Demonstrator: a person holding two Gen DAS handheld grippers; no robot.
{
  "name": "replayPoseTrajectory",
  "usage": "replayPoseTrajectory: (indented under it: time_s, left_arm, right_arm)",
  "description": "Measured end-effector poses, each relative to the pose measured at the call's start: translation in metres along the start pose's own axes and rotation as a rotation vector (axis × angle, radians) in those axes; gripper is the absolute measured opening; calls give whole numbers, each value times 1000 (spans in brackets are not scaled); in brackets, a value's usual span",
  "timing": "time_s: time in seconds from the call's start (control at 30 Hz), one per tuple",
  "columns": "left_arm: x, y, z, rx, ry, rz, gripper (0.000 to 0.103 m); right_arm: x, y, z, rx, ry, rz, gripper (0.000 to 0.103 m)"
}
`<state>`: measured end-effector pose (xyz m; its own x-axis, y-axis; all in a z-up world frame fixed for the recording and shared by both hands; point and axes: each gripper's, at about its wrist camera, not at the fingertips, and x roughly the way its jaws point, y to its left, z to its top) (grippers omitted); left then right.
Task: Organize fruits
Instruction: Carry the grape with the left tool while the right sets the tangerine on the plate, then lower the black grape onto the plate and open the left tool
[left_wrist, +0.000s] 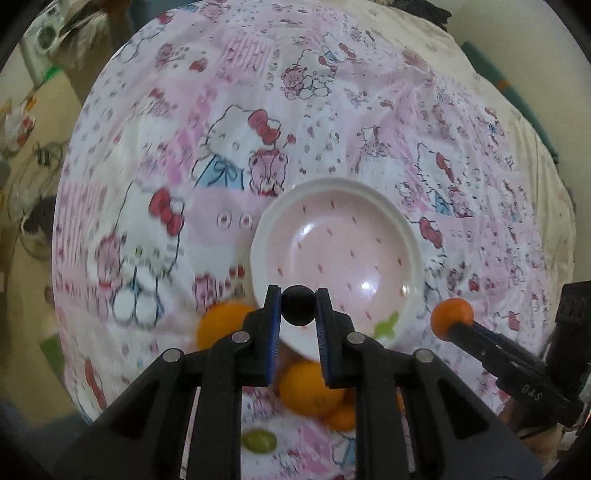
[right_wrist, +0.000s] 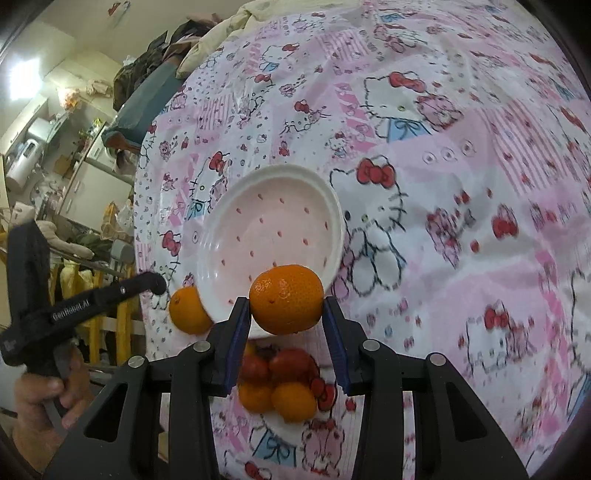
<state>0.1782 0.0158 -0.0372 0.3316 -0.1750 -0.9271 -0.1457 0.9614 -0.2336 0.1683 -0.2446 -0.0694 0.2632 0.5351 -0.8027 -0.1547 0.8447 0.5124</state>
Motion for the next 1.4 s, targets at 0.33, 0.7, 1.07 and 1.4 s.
replayPoseTrajectory:
  time_s: [0.33, 0.7, 1.07, 1.4]
  left_arm:
    - [49, -1, 27, 35, 57, 20, 15]
    - [63, -7, 38, 54, 67, 17, 15]
    - [66, -13, 43, 62, 35, 20, 15]
    - [90, -38, 43, 129, 39, 54, 15]
  right_arm:
    - [65, 9, 47, -105, 54, -53, 42]
    - [107, 23, 69, -223, 89, -172, 44]
    - [88, 8, 72, -135, 56, -79, 69]
    - [20, -24, 52, -7, 3, -128, 69]
